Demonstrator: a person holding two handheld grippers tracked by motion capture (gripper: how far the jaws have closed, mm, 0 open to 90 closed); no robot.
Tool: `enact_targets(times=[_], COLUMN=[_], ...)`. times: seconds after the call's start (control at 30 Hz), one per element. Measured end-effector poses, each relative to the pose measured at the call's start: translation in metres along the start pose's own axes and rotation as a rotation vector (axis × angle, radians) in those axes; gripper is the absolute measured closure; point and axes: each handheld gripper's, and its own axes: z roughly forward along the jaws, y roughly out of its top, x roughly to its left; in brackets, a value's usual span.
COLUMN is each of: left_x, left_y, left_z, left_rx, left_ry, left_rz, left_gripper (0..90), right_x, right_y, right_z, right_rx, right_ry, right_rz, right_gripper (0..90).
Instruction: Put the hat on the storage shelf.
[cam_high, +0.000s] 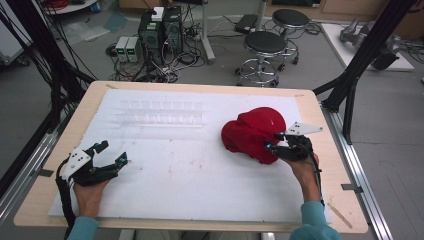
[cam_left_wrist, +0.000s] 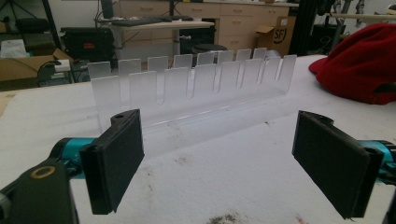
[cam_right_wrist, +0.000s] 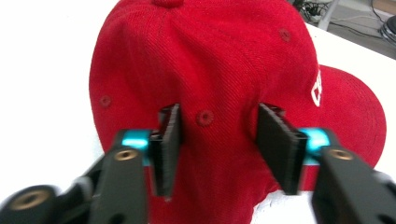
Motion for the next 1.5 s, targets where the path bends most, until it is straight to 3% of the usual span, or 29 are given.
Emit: enact_targets(times=[0.17, 0.37, 0.43, 0.77, 1.1, 1.5], left_x=[0.0, 0.0, 0.0, 0.0, 0.0, -0.001], left_y=[0.0, 0.0, 0.0, 0.0, 0.0, 0.0], left_z=[0.0, 0.0, 0.0, 0.0, 0.0, 0.0], left_rx=[0.0, 0.0, 0.0, 0.0, 0.002, 0.0], left_ry=[0.0, 0.0, 0.001, -0.001, -0.001, -0.002], left_rz=[0.0, 0.0, -0.001, 0.002, 0.009, 0.008], left_gripper=[16.9, 16.9, 16.9, 16.9, 16.9, 16.9], right_x=[0.002, 0.003, 0.004, 0.015, 0.046, 0.091], right_y=[0.002, 0.003, 0.004, 0.009, 0.02, 0.039], right_z=[0.003, 0.006, 0.005, 0.005, 0.011, 0.031], right_rx=[0.027, 0.036, 0.032, -0.015, -0.046, -0.08], right_ry=[0.012, 0.001, 0.001, 0.092, 0.191, 0.328], right_rz=[0.056, 0.095, 0.097, 0.134, 0.131, 0.135], right_gripper=[75.5, 85.1, 86.6, 87.2, 87.2, 87.2])
